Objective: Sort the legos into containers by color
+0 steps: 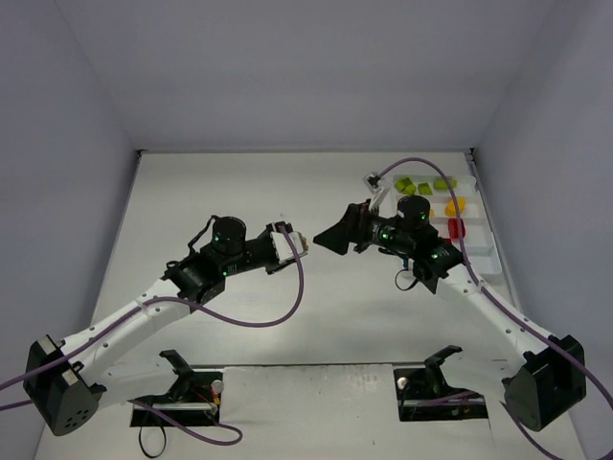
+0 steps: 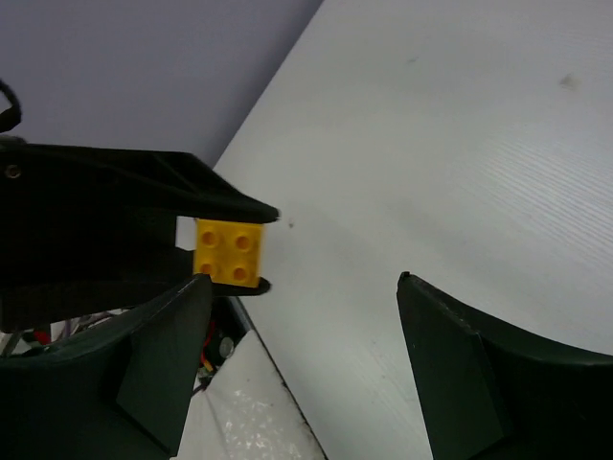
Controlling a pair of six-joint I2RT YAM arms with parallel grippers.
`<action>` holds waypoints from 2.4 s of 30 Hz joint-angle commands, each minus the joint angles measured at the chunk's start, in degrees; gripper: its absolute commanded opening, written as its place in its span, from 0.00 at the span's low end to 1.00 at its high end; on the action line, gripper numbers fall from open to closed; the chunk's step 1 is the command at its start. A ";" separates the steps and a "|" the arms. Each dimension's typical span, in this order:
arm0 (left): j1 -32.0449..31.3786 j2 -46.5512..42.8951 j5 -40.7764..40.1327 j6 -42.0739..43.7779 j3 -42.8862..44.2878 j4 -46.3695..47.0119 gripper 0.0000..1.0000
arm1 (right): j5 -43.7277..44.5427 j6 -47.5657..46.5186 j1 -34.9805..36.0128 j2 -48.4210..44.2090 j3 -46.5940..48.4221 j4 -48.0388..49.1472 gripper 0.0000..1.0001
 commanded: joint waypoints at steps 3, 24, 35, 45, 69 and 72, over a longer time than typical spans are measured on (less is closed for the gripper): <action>-0.35 -1.55 1.27 0.89 0.39 4.83 0.04 | -1.49 3.45 6.22 2.89 3.93 11.24 0.74; -0.43 -0.50 -0.57 0.45 0.56 5.19 0.12 | 1.75 4.42 11.77 8.96 3.22 14.16 0.10; -0.43 2.40 -13.20 -7.28 3.02 4.66 0.77 | 20.17 -7.43 -7.70 5.18 4.81 -1.56 0.00; -0.35 6.44 -34.19 -18.52 7.76 0.37 0.77 | 36.29 -16.93 -28.11 17.71 9.90 -0.97 0.10; 5.37 11.98 -45.04 -28.47 13.83 -8.79 0.77 | 36.66 -19.84 -34.55 36.66 22.83 -0.35 0.67; 6.51 11.72 -43.73 -29.70 14.36 -9.40 0.77 | 33.32 -21.06 -32.71 29.54 20.03 -0.53 0.70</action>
